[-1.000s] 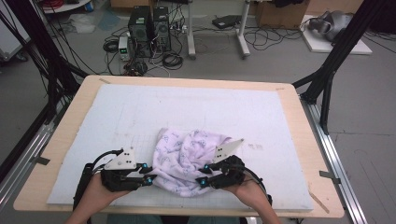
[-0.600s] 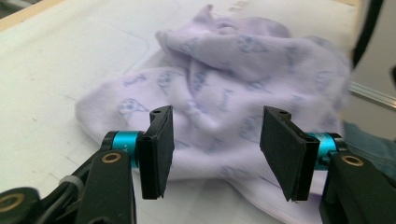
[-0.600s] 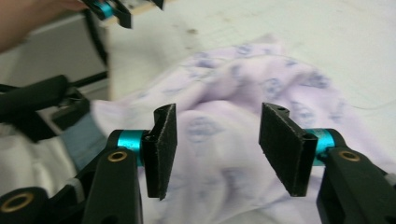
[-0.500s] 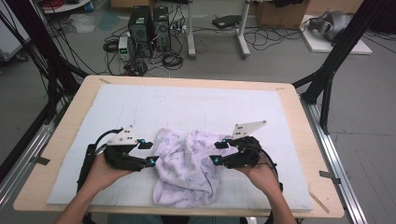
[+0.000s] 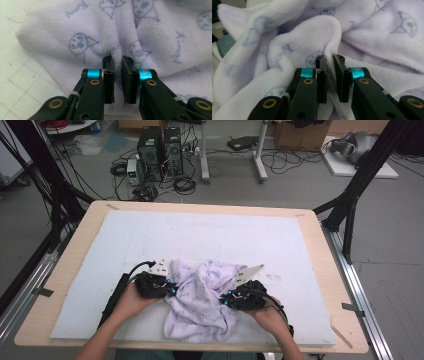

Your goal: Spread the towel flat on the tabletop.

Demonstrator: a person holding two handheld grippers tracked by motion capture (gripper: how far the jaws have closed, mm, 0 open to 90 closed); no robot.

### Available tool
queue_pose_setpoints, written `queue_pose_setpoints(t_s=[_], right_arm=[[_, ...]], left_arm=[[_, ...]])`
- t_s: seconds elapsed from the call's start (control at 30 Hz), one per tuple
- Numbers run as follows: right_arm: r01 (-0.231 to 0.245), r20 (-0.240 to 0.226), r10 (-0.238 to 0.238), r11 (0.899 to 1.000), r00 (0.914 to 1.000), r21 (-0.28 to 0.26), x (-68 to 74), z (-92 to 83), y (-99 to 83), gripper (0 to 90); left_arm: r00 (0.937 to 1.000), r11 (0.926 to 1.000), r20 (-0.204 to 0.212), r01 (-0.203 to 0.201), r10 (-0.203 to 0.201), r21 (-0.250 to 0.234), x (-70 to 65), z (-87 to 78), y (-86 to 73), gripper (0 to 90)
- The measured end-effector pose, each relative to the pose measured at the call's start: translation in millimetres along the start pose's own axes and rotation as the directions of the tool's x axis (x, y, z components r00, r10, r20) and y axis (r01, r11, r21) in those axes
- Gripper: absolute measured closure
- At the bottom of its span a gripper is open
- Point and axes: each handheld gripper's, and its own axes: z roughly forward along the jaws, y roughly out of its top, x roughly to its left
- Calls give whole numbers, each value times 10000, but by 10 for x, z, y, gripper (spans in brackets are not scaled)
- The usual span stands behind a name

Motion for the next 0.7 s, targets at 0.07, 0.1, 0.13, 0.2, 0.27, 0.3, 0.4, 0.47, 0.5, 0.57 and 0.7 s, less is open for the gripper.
queue_pose_setpoints(t_s=[0.07, 0.1, 0.13, 0.2, 0.27, 0.3, 0.4, 0.47, 0.5, 0.57, 0.7], right_arm=[[17, -28, -17, 10000, 10000, -56, 20, -27, -23, 830], [36, -15, -36, 9999, 10000, -97, 82, -77, -67, 833], [36, -15, -36, 9999, 10000, -97, 82, -77, -67, 833], [64, -31, -65, 9999, 10000, -104, 129, -117, -116, 833], [25, -80, -25, 10000, 10000, -11, 179, -150, -172, 834], [-2, -155, 3, 10000, 9999, 77, 222, -183, -226, 834], [-95, -300, 102, 9997, 9995, 217, 264, -210, -274, 834], [-123, -492, 140, 9994, 9987, 338, 286, -233, -303, 801], [-226, -497, 241, 9993, 9985, 302, 280, -253, -297, 717], [-361, -406, 358, 9993, 9985, -58, 237, -329, -226, 645], [-181, -82, 176, 9982, 9998, -575, 150, -398, 16, 576]], left_arm=[[10000, 9999, -66, 30, -31, -138, -6, -55, -38, 832], [9998, 9998, -183, -18, 15, -177, -10, -110, -65, 837], [9997, 9997, -237, -3, -3, -244, -19, -153, -89, 837], [9994, 9993, -344, -58, 45, -366, -51, -241, -131, 838], [9990, 9990, -443, -104, 84, -446, -87, -327, -168, 838], [9987, 9986, -504, -70, 44, -517, -105, -366, -187, 838], [9989, 9978, -475, -60, 29, -656, -133, -483, -246, 837], [9996, 9965, -294, -24, -1, -840, -134, -536, -273, 831], [9994, 9957, -329, 57, -87, -920, -124, -567, -274, 805], [9991, 9938, -304, 258, -292, -1084, -87, -612, -264, 649], [9964, 9876, -509, 598, -679, -1454, 12, -686, -217, 521]])
